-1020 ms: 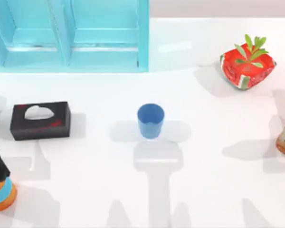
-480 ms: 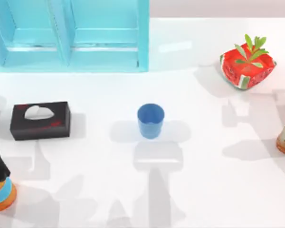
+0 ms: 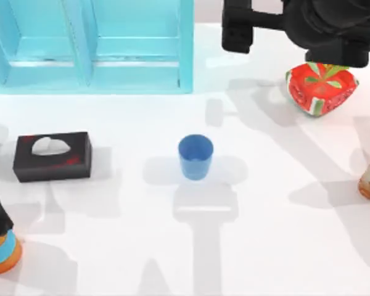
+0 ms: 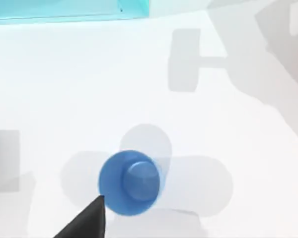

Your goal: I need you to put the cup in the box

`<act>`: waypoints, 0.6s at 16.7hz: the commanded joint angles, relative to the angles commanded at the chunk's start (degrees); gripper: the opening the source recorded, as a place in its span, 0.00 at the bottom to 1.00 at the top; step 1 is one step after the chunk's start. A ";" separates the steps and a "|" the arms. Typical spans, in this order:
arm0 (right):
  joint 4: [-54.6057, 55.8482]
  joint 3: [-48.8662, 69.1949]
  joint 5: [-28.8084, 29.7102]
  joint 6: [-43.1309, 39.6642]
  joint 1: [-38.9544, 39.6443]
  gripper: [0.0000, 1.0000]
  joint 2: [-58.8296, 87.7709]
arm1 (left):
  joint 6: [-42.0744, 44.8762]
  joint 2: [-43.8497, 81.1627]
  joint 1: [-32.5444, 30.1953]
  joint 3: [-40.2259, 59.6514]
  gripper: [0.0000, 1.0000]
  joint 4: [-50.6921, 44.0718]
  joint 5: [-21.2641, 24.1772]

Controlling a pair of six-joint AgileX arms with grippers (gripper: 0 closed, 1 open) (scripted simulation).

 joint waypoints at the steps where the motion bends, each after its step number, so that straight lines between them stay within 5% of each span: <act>1: -3.05 5.16 0.26 1.76 1.64 1.00 5.22 | 0.00 0.00 0.00 0.00 1.00 0.00 0.00; 10: -21.78 36.31 1.72 12.67 11.57 1.00 37.16 | 0.00 0.00 0.00 0.00 1.00 0.00 0.00</act>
